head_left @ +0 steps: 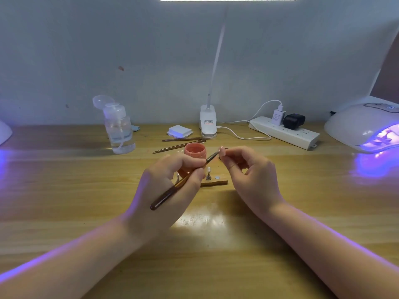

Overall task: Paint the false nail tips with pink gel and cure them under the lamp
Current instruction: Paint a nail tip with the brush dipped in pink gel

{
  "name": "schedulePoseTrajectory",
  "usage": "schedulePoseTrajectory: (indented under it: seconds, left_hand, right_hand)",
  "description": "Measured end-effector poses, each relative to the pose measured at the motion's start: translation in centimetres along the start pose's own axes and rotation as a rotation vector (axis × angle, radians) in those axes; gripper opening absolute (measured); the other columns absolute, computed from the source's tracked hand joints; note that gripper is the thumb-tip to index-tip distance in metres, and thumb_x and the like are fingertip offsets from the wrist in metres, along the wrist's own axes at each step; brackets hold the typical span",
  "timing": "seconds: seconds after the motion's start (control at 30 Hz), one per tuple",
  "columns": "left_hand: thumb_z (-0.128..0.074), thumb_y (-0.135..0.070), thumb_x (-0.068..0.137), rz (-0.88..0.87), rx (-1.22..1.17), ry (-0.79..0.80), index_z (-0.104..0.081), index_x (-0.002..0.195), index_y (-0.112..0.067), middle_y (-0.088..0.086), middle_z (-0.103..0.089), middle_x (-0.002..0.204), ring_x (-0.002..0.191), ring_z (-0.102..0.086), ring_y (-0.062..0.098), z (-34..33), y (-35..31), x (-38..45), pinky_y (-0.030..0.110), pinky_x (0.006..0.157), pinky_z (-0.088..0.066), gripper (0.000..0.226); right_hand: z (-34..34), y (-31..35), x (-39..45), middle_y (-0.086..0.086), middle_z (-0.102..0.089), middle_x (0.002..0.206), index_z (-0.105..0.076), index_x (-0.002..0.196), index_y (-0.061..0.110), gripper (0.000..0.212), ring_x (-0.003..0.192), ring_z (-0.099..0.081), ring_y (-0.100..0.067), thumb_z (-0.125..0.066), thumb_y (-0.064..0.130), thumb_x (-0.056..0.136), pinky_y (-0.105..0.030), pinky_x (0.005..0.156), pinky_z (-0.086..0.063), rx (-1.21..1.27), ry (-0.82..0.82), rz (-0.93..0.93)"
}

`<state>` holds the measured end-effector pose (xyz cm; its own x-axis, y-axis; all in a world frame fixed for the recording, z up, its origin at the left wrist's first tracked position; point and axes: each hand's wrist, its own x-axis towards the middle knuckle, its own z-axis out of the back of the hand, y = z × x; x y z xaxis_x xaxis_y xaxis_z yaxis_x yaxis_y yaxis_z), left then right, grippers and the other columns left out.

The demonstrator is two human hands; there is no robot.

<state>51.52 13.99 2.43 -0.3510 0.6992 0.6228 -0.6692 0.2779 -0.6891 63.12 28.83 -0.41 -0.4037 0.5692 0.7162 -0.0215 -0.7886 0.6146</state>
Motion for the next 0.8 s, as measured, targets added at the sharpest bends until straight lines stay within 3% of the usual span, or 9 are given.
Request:
schedulePoseTrajectory:
  seconds: [0.17,0.27,0.37,0.43,0.53,0.6,0.7,0.8]
  left_hand:
    - [-0.063,-0.023,0.079,0.04,-0.079,-0.008,-0.068,0.078,-0.022,-0.012,-0.069,0.07,0.064,-0.06,0.0,1.2,-0.5,1.3,0.009,0.059,-0.043,0.005]
    - [-0.064,-0.022,0.076,0.229,-0.047,-0.053,-0.07,0.074,-0.017,-0.007,-0.069,0.061,0.062,-0.06,0.004,2.0,0.0,4.5,0.022,0.063,-0.047,0.008]
    - [-0.064,-0.022,0.08,0.383,0.121,-0.031,-0.073,0.074,-0.011,-0.004,-0.068,0.059,0.067,-0.057,0.015,2.8,1.0,8.4,0.036,0.07,-0.049,0.015]
    - [-0.063,-0.016,0.083,0.473,0.223,0.025,-0.073,0.076,-0.006,0.001,-0.067,0.063,0.065,-0.057,0.015,2.8,1.3,10.8,0.032,0.067,-0.048,0.016]
    - [-0.061,-0.013,0.083,0.592,0.304,0.17,-0.069,0.077,-0.004,0.002,-0.065,0.06,0.042,-0.055,0.003,1.9,1.5,13.3,0.013,0.041,-0.04,0.014]
    - [-0.062,-0.013,0.082,0.623,0.362,0.268,-0.066,0.076,-0.006,0.001,-0.064,0.058,0.034,-0.052,0.002,1.0,1.9,14.2,0.01,0.032,-0.032,0.01]
    - [-0.065,-0.014,0.082,0.637,0.448,0.383,-0.062,0.079,-0.008,0.002,-0.06,0.064,0.047,-0.048,0.01,-0.3,2.4,14.5,0.012,0.031,-0.03,0.008]
    - [-0.068,-0.015,0.083,0.661,0.458,0.393,-0.059,0.081,-0.009,0.003,-0.053,0.066,0.053,-0.045,0.013,-0.9,2.8,14.3,0.011,0.03,-0.028,0.011]
  right_hand:
    - [0.0,-0.7,0.3,0.004,-0.073,0.084,-0.072,0.096,0.013,0.009,0.077,-0.068,-0.017,-0.068,0.013,0.089,-0.041,0.073,-0.053,-0.012,-0.011,-0.109]
    - [-0.2,-1.0,0.3,0.005,-0.073,0.086,-0.073,0.095,0.013,0.009,0.076,-0.066,-0.008,-0.068,0.012,0.088,-0.028,0.071,-0.053,-0.039,0.001,-0.131]
    - [-0.4,-1.1,0.3,0.007,-0.07,0.078,-0.074,0.093,0.01,0.008,0.065,-0.058,0.0,-0.069,0.013,0.087,-0.01,0.059,-0.04,-0.092,0.021,-0.106]
    - [-0.4,-1.2,0.3,0.007,-0.068,0.074,-0.074,0.092,0.01,0.007,0.062,-0.056,0.0,-0.069,0.012,0.087,-0.009,0.057,-0.038,-0.106,0.023,-0.104]
    - [-0.4,-1.2,0.3,0.006,-0.068,0.074,-0.074,0.091,0.01,0.007,0.061,-0.055,-0.003,-0.069,0.013,0.087,-0.011,0.057,-0.038,-0.105,0.025,-0.105]
    - [-0.5,-1.2,0.3,0.006,-0.068,0.075,-0.073,0.092,0.01,0.007,0.062,-0.055,-0.003,-0.069,0.012,0.087,-0.011,0.057,-0.038,-0.11,0.028,-0.103]
    - [-0.4,-1.2,0.3,0.005,-0.069,0.077,-0.073,0.092,0.01,0.007,0.065,-0.057,-0.006,-0.069,0.011,0.087,-0.012,0.057,-0.04,-0.106,0.032,-0.106]
    - [-0.4,-1.1,0.3,0.006,-0.068,0.076,-0.073,0.091,0.011,0.007,0.065,-0.056,-0.005,-0.069,0.011,0.087,-0.012,0.058,-0.04,-0.097,0.033,-0.107]
